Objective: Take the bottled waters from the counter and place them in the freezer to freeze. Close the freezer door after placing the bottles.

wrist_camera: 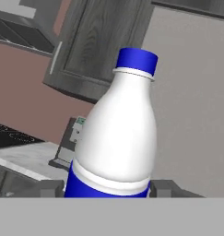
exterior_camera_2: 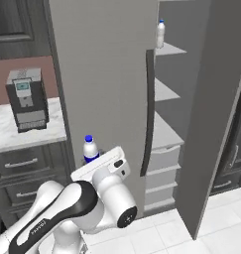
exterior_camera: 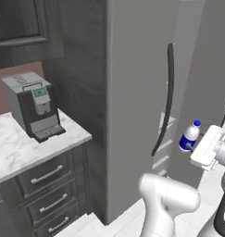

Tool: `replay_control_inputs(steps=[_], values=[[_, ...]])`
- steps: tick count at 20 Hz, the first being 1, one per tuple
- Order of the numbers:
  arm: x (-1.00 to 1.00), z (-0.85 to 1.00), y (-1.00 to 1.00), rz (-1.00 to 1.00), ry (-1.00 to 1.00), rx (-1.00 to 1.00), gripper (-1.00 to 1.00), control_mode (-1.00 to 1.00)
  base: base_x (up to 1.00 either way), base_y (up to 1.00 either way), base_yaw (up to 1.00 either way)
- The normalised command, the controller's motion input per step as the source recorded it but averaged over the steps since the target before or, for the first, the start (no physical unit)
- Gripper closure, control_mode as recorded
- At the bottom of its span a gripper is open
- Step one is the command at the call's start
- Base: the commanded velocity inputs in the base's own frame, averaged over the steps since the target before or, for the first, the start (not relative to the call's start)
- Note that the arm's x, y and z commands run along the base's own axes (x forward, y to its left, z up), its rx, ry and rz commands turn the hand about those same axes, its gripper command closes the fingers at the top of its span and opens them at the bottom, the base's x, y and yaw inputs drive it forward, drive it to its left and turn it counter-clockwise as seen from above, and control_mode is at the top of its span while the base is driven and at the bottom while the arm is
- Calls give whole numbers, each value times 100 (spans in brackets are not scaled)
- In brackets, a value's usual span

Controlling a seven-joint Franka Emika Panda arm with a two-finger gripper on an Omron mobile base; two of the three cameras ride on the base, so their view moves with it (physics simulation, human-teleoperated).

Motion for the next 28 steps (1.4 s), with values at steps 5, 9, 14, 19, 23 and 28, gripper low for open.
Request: replay_control_inputs(steps=[5, 9, 14, 19, 23, 28], values=[[0, 0, 0, 0, 0, 0, 100, 100, 2, -54, -16], [0, 0, 0, 0, 0, 0, 100, 100, 9, -36, 0], [0, 0, 0, 0, 0, 0, 100, 100, 10, -52, 9], [0, 0, 0, 0, 0, 0, 100, 100, 0, -50, 25], [0, 0, 0, 0, 0, 0, 100, 100, 0, -32, 32], [0, 0, 0, 0, 0, 0, 100, 100, 0, -12, 35]])
